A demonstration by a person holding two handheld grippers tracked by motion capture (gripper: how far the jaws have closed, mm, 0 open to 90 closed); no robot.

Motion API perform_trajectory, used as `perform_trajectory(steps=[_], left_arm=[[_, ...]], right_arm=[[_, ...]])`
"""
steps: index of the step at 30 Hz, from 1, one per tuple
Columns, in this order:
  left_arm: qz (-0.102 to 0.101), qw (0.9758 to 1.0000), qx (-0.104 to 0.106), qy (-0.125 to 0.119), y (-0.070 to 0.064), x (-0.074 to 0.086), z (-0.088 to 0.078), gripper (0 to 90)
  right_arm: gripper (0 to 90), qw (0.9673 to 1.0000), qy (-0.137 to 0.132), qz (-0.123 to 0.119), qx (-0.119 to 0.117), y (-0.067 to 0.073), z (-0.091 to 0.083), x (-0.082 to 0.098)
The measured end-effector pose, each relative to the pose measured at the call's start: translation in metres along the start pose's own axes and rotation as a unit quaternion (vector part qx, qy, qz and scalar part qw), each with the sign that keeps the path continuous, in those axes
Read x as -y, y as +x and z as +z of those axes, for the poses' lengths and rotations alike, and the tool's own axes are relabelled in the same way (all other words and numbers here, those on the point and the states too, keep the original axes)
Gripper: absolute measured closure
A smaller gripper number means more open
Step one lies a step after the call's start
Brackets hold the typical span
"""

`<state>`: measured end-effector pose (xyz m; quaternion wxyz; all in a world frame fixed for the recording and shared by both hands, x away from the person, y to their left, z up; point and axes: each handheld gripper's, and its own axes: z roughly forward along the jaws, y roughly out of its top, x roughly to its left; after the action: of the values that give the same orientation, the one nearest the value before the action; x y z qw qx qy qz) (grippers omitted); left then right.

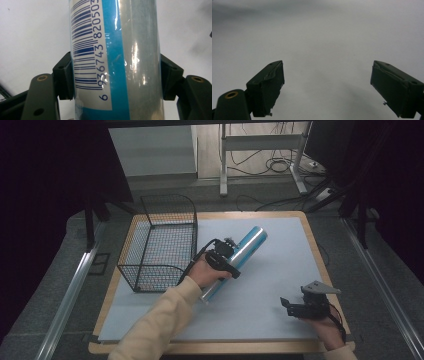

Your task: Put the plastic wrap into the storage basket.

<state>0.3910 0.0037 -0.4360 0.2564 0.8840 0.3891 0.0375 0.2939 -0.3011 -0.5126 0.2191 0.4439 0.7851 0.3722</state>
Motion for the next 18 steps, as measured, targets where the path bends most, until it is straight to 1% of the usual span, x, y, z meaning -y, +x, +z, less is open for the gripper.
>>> perform_trajectory(steps=[12, 18], left_arm=[[-0.005, 0.9998, -0.002, -0.019, 0.001, -0.007, -0.013, 31.0], [-0.002, 0.9996, -0.003, -0.028, 0.002, -0.012, -0.022, 31.1]], right_arm=[[12.0, 1.0000, -0.001, 0.000, 0.000, 0.000, -0.001, 0.000], [12.0, 1.0000, -0.001, 0.000, -0.001, 0.000, -0.001, 0.000]])
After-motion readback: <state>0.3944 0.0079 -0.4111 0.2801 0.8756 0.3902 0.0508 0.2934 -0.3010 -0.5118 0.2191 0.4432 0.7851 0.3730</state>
